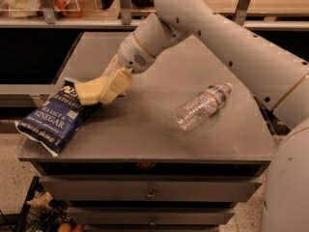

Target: Move sponge near blue chip bag

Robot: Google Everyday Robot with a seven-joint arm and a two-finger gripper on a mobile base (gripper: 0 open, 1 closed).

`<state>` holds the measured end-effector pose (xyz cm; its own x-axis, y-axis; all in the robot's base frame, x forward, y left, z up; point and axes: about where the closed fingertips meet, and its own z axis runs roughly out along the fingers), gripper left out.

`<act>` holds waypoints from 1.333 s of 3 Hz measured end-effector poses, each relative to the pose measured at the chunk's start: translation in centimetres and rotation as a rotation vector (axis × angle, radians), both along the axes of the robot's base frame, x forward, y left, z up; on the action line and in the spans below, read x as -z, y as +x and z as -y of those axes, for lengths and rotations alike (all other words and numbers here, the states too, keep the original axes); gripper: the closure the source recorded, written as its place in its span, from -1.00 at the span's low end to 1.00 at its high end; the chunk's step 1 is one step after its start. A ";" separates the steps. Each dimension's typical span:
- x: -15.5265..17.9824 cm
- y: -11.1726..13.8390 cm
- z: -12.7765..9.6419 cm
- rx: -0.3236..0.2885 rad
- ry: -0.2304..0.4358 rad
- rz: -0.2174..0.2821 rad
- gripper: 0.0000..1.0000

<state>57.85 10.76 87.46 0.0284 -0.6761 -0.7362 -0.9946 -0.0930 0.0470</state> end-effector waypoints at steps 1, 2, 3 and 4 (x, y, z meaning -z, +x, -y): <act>1.1 -1.5 -0.9 -0.033 0.003 -0.018 0.63; 1.2 -1.9 -1.1 -0.046 0.007 -0.014 0.19; 1.0 -2.0 -1.1 -0.056 0.009 -0.011 -0.28; 0.9 -2.0 -1.2 -0.065 0.008 -0.011 -0.74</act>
Offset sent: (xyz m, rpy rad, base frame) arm -0.0227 0.0096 -0.0094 0.0135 0.0043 0.0535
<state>55.86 11.96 86.56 0.0636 -0.6674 -0.7420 -0.9859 -0.1573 0.0570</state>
